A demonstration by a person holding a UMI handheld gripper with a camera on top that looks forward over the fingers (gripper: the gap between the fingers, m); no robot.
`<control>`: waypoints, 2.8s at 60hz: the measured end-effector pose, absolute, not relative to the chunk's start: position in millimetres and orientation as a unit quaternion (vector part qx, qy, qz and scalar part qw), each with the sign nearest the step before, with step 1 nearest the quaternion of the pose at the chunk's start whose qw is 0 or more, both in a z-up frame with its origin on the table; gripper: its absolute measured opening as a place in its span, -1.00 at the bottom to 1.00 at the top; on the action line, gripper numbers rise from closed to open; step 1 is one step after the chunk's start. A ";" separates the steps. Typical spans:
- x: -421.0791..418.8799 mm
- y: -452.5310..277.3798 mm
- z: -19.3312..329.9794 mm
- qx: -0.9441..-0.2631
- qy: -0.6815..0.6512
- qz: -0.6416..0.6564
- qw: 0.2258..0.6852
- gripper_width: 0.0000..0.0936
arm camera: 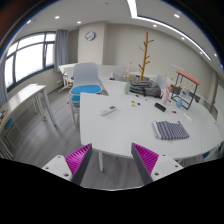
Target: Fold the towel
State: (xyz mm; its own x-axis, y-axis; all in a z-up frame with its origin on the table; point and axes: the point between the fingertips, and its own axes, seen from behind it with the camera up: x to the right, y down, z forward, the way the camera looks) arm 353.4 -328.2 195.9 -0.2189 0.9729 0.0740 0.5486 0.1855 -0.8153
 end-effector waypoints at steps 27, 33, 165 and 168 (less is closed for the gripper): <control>298.9 -158.1 168.4 -0.597 -0.651 0.282 0.376 0.82; 280.3 -131.0 162.2 -0.604 -0.643 0.276 0.380 0.82; 23.8 -20.1 47.9 -0.634 -0.660 0.275 0.294 0.86; 34.7 -15.4 70.8 -0.627 -0.660 0.274 0.309 0.65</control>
State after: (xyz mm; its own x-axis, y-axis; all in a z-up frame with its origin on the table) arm 34.7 -15.4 70.8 -0.0224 0.9977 0.0634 0.6594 0.0625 -0.7492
